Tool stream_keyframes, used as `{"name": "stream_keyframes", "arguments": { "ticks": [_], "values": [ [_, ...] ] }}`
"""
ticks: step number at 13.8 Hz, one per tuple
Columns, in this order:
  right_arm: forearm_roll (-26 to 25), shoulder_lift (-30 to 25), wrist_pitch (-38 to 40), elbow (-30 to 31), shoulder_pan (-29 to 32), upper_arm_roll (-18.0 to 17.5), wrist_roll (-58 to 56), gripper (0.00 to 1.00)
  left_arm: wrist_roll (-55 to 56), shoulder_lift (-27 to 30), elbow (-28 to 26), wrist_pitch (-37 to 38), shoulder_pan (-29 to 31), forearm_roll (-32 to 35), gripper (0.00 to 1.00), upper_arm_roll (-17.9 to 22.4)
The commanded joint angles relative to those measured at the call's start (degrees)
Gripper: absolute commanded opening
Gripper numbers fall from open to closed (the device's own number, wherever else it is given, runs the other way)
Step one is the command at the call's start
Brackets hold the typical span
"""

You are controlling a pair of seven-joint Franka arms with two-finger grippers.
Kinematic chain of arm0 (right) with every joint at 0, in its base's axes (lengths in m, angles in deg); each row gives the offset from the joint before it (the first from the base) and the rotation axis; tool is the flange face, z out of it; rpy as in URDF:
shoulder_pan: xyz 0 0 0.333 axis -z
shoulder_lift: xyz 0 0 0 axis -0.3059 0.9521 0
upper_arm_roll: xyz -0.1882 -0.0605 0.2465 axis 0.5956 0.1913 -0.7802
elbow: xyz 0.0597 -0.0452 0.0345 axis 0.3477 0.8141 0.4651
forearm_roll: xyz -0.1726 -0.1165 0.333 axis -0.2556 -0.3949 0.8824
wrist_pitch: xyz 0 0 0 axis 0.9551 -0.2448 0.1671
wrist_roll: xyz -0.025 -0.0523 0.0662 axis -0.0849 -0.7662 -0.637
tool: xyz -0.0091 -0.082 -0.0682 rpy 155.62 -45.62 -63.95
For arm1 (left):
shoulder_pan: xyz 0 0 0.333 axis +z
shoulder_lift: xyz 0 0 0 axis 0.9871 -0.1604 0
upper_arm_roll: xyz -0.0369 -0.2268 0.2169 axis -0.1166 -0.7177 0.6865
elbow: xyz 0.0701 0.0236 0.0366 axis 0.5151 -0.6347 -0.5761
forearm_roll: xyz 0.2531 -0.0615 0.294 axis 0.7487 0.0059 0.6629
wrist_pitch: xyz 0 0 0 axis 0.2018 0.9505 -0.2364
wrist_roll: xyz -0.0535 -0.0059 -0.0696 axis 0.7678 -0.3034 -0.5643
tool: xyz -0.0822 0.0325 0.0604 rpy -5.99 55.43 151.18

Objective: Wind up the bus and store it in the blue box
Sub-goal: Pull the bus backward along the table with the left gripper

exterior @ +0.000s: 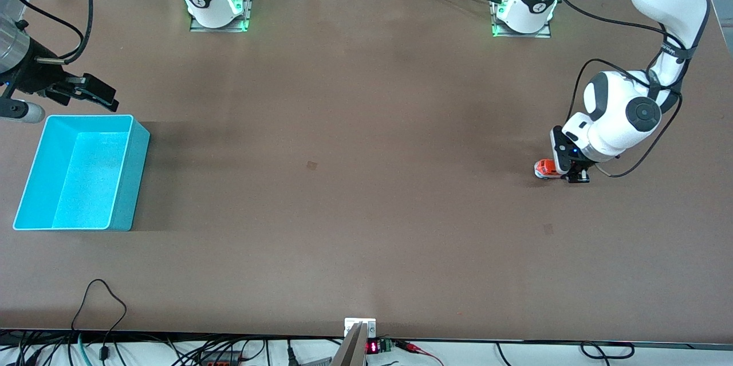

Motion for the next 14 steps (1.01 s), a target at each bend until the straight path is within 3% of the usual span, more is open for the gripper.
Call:
{"name": "stream_keyframes", "arguments": {
  "ticks": [1, 12, 13, 14],
  "values": [
    [0.54, -0.62, 0.22, 0.38, -0.04, -0.16, 0.48, 1.00, -2.04, -3.15, 0.39, 1.10, 3.35, 0.87, 0.38, -0.25],
    [0.62, -0.62, 0.30, 0.38, 0.05, -0.16, 0.48, 1.00, -13.21, -5.88, 3.11, 1.27, 13.64, 0.78, 0.40, -0.34],
    [0.63, -0.62, 0.31, 0.38, -0.04, -0.16, 0.48, 1.00, -13.48, -5.62, 3.64, 2.58, 13.64, 0.87, 0.53, -0.34],
    [0.54, -0.62, 0.31, 0.38, -0.04, -0.16, 0.48, 1.00, -13.39, -5.36, 4.25, 4.59, 13.64, 0.78, 0.88, -0.51]
  ]
}}
